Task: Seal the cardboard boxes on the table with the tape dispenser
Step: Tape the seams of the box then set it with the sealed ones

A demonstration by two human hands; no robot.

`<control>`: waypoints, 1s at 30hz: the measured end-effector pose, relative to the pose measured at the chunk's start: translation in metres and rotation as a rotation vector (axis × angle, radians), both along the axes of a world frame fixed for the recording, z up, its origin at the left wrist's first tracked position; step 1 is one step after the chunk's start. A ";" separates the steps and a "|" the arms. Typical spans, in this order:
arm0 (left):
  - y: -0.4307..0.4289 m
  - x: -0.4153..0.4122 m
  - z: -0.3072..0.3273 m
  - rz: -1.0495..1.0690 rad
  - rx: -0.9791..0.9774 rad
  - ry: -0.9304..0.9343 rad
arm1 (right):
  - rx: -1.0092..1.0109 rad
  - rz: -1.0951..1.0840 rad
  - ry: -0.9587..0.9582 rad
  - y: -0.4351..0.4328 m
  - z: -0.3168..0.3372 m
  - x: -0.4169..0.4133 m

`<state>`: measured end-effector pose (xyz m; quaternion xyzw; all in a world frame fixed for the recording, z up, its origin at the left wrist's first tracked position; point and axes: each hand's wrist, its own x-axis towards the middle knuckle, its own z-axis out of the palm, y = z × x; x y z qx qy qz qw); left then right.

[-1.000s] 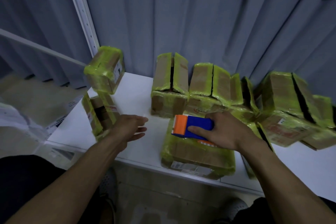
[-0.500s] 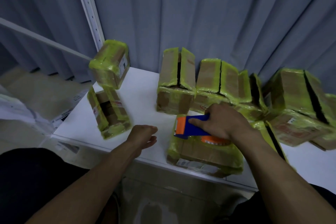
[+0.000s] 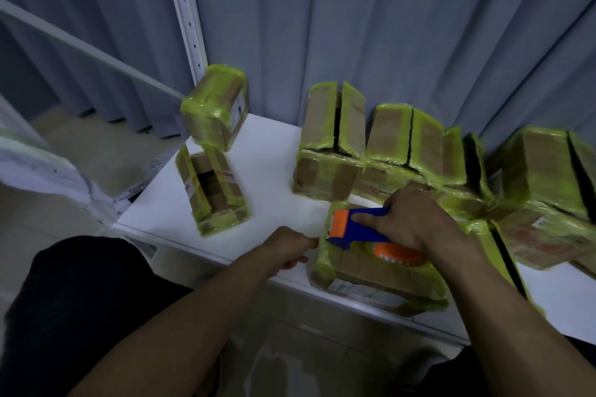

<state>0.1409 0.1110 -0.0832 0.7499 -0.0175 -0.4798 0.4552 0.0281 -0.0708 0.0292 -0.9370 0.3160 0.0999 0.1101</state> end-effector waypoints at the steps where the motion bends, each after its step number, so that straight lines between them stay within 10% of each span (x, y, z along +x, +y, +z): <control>1: 0.000 0.000 0.000 -0.017 0.010 -0.041 | -0.003 -0.005 -0.004 0.000 -0.001 -0.001; 8: -0.004 -0.017 0.008 0.133 -0.210 -0.105 | -0.025 0.010 -0.044 0.001 -0.005 -0.008; 14: 0.006 -0.038 0.012 -0.138 -0.395 -0.046 | -0.010 -0.052 -0.166 0.003 -0.008 -0.016; 30: -0.019 0.013 0.025 -0.621 -0.247 -0.348 | 0.645 -0.249 -0.400 -0.011 -0.011 -0.071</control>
